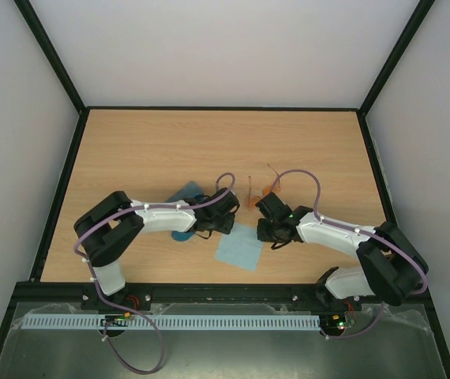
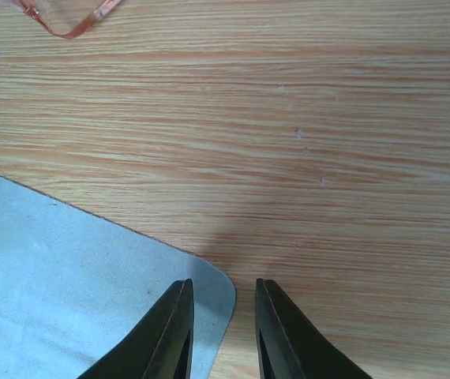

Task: Organize the sunglasses
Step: Fold the glasses cleaning cloth at the center of the board.

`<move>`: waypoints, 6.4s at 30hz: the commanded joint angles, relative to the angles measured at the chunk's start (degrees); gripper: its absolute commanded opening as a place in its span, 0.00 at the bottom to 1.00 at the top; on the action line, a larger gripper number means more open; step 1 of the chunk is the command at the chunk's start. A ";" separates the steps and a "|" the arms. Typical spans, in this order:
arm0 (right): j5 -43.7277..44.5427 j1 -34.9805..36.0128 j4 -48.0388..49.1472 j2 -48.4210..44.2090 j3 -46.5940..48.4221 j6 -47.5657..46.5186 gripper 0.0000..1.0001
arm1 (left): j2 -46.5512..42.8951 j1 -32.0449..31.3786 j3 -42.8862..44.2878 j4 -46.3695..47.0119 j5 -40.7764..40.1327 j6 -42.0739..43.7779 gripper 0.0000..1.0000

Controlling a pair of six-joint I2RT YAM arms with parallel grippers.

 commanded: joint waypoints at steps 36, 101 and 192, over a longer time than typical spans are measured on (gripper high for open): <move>-0.57 -0.19 -0.98 3.47 2.33 -3.29 0.01 | 1.73 -0.21 0.96 0.87 0.84 -1.20 0.02; 3.10 -0.36 0.72 8.66 6.32 -8.63 0.01 | 1.94 0.84 -0.38 1.79 1.71 -2.58 0.02; -1.13 9.09 0.72 -8.01 -3.51 -5.23 0.01 | -15.91 -5.79 -11.61 -1.30 -5.72 -12.00 0.02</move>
